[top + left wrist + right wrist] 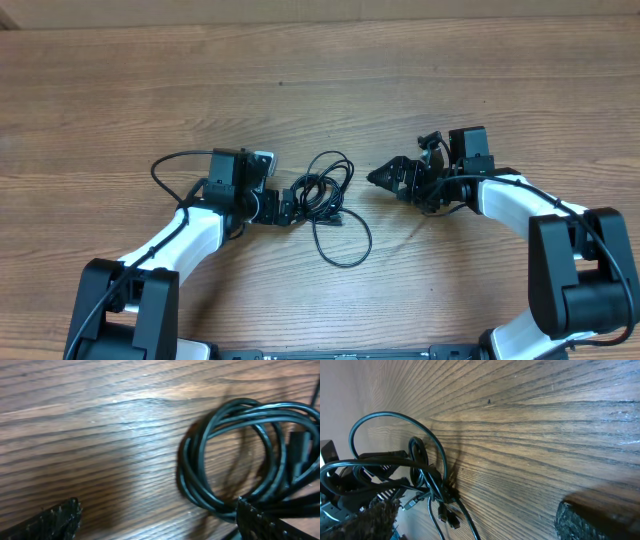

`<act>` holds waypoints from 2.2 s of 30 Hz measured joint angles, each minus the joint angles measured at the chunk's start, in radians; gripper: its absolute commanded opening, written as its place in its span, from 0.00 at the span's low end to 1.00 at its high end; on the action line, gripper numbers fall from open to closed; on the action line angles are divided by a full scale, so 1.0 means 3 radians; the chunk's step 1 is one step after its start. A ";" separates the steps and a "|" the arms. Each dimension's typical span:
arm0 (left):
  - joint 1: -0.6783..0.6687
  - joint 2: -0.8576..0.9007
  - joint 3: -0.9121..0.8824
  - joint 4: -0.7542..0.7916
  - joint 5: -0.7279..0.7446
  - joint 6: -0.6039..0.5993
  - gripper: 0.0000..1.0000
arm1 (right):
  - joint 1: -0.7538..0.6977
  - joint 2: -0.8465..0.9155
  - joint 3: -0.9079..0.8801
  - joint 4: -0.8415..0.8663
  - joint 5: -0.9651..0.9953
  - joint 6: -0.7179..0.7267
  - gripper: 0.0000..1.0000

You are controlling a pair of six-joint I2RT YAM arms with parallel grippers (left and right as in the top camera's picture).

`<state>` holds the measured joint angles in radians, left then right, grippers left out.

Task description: Untangle cables

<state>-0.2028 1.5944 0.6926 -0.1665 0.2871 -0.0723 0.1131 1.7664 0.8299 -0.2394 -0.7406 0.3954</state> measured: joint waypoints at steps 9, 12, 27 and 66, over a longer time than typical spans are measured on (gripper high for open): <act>0.0000 0.0001 0.0000 0.0085 -0.0243 0.0000 1.00 | 0.0000 0.0000 0.0000 0.0000 -0.0001 -0.0001 1.00; 0.0000 0.0000 -0.0001 0.0117 -0.0273 -0.0001 1.00 | 0.0000 0.0000 0.0000 0.0000 -0.0001 0.0000 1.00; -0.0177 0.0000 -0.0004 0.0317 -0.0450 0.0090 1.00 | 0.0000 0.0000 0.0000 0.0000 -0.0001 0.0000 1.00; -0.0198 0.0126 0.0178 -0.0412 -0.0642 0.0113 0.47 | 0.0000 0.0000 0.0000 -0.0023 -0.0010 0.0000 1.00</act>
<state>-0.2623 1.6321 0.7460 -0.2901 0.0944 -0.0383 0.1131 1.7664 0.8299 -0.2462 -0.7437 0.3954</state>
